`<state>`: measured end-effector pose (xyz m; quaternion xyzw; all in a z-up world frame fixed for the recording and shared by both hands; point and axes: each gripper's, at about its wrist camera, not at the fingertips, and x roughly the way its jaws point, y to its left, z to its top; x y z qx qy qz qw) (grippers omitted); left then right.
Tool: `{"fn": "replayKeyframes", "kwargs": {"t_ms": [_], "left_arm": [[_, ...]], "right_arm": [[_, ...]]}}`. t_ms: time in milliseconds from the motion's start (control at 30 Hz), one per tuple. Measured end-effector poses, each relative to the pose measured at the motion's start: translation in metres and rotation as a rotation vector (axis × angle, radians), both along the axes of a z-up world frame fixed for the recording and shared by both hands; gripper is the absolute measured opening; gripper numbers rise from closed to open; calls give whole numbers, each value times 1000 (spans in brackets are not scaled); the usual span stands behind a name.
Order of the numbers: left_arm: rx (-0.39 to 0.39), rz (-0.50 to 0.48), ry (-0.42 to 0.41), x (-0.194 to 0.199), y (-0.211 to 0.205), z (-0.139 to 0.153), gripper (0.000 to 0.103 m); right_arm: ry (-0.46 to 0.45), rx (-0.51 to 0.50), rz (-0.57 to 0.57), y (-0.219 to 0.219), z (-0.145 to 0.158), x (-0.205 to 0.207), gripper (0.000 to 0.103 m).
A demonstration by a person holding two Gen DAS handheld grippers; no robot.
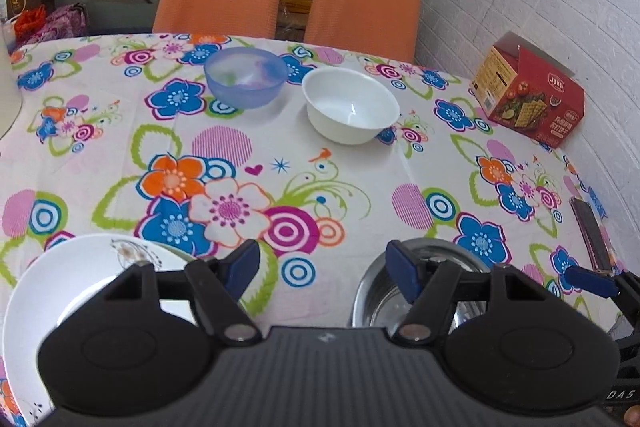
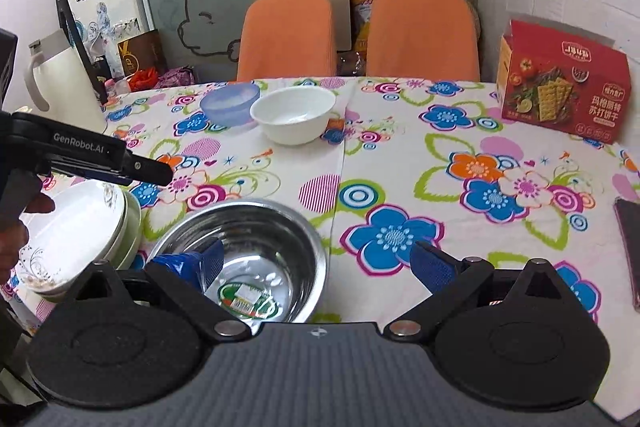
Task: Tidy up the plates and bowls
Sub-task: 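Carry the steel bowl with the left tool onto the plate stack and release, then grasp the white bowl rim with the left tool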
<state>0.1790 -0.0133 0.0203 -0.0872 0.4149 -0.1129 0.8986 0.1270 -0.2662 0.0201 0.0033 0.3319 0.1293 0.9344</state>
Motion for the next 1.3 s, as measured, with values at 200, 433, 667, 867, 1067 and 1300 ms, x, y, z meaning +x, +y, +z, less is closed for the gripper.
{"fn": "replayKeyframes", "kwargs": {"t_ms": [200, 433, 667, 867, 1067, 1300], "left_arm": [[32, 31, -5, 10, 2, 1, 69], [57, 13, 8, 30, -7, -5, 69], [-12, 48, 43, 79, -8, -6, 69], [-161, 136, 161, 151, -11, -18, 69], [-204, 216, 251, 198, -19, -39, 69], [-206, 218, 261, 215, -27, -56, 69]], "right_arm": [[43, 120, 4, -8, 2, 41, 87], [110, 115, -6, 0, 2, 93, 87], [38, -37, 96, 21, -7, 141, 87], [63, -124, 151, 37, -37, 189, 87], [88, -137, 197, 47, -52, 226, 87], [79, -129, 252, 61, -72, 239, 88]]}}
